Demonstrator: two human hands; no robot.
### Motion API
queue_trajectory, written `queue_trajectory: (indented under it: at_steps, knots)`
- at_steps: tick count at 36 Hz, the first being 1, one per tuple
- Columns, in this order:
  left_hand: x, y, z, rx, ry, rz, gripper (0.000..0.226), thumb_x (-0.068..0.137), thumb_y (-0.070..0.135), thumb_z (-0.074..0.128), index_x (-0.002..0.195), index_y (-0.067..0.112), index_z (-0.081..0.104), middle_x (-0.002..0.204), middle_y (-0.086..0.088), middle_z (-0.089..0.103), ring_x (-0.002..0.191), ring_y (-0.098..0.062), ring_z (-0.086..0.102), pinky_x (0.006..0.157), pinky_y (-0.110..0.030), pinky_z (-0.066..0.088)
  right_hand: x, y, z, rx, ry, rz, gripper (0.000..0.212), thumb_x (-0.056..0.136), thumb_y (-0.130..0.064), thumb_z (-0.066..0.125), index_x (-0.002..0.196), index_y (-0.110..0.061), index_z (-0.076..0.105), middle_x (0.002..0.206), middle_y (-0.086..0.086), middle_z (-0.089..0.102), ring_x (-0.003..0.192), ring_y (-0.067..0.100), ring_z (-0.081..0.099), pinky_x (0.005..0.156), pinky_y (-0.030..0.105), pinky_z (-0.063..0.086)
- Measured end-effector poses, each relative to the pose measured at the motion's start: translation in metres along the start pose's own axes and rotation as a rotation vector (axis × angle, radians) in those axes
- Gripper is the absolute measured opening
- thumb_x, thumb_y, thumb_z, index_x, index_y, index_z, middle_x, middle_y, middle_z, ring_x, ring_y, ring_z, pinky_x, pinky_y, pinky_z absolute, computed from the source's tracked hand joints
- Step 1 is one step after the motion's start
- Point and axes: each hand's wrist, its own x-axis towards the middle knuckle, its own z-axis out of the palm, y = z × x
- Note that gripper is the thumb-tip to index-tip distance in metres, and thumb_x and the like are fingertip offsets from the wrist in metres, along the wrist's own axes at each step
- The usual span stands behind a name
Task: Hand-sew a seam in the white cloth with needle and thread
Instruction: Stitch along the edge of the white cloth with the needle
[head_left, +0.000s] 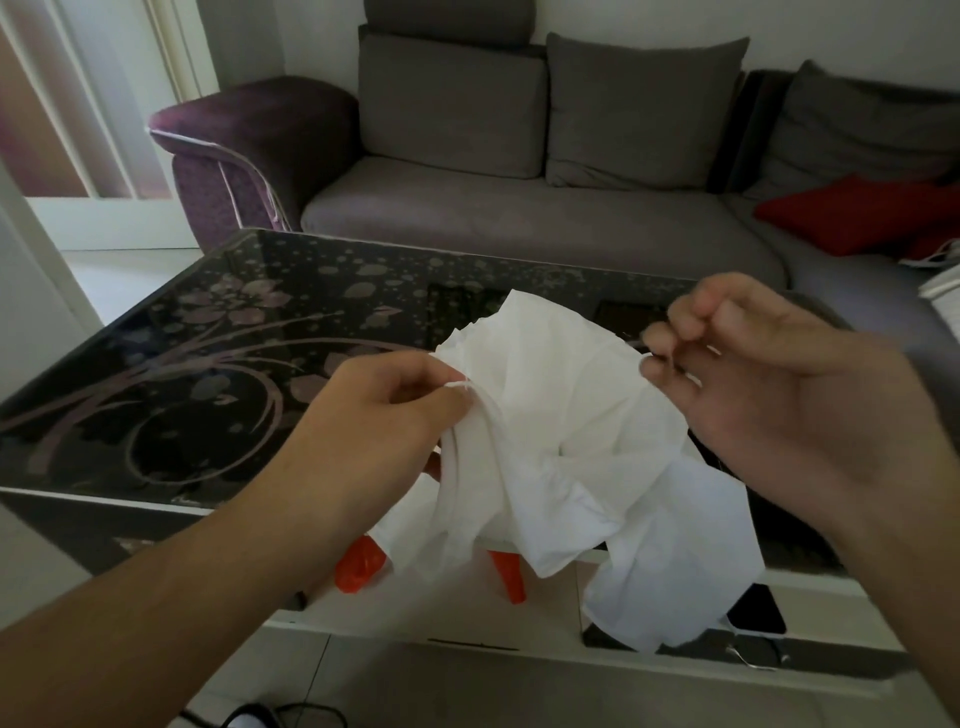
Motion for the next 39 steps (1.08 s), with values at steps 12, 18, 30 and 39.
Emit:
queue_trajectory:
  at_steps: [12, 18, 30, 39]
  knots:
    - [0.016, -0.008, 0.019, -0.056, -0.057, -0.059, 0.018, 0.101, 0.023, 0.064, 0.093, 0.028, 0.078, 0.087, 0.017, 0.075, 0.08, -0.001, 0.073, 0.071, -0.024, 0.061, 0.004, 0.019, 0.016, -0.397, 0.192, 0.24, 0.025, 0.101, 0.0, 0.056, 0.102, -0.009, 0.08, 0.098, 0.011, 0.077, 0.094, 0.025, 0.077, 0.077, 0.03, 0.062]
    - [0.016, -0.005, 0.021, -0.049, -0.068, -0.017, 0.018, 0.101, 0.024, 0.064, 0.092, 0.03, 0.078, 0.088, 0.019, 0.075, 0.081, 0.002, 0.071, 0.07, -0.02, 0.057, -0.002, 0.013, 0.021, -0.808, -0.004, 0.174, 0.035, 0.09, 0.012, 0.064, 0.091, -0.021, 0.076, 0.089, -0.005, 0.076, 0.083, 0.015, 0.074, 0.068, 0.028, 0.06]
    - [0.017, -0.007, 0.022, -0.108, -0.001, -0.042, 0.018, 0.1, 0.021, 0.065, 0.09, 0.027, 0.078, 0.085, 0.019, 0.075, 0.078, -0.001, 0.073, 0.068, -0.022, 0.058, -0.014, 0.033, 0.027, -1.511, -0.335, 0.265, 0.025, 0.082, -0.032, 0.086, 0.099, -0.043, 0.072, 0.102, -0.025, 0.052, 0.1, 0.006, 0.055, 0.087, 0.016, 0.045]
    - [0.023, -0.006, 0.024, -0.175, -0.007, -0.103, 0.019, 0.101, 0.016, 0.065, 0.09, 0.024, 0.079, 0.084, 0.014, 0.076, 0.078, -0.006, 0.074, 0.075, -0.033, 0.061, -0.01, 0.044, 0.019, -1.448, -0.31, 0.222, 0.013, 0.083, -0.028, 0.084, 0.075, -0.034, 0.076, 0.083, -0.02, 0.058, 0.084, 0.003, 0.057, 0.074, 0.015, 0.043]
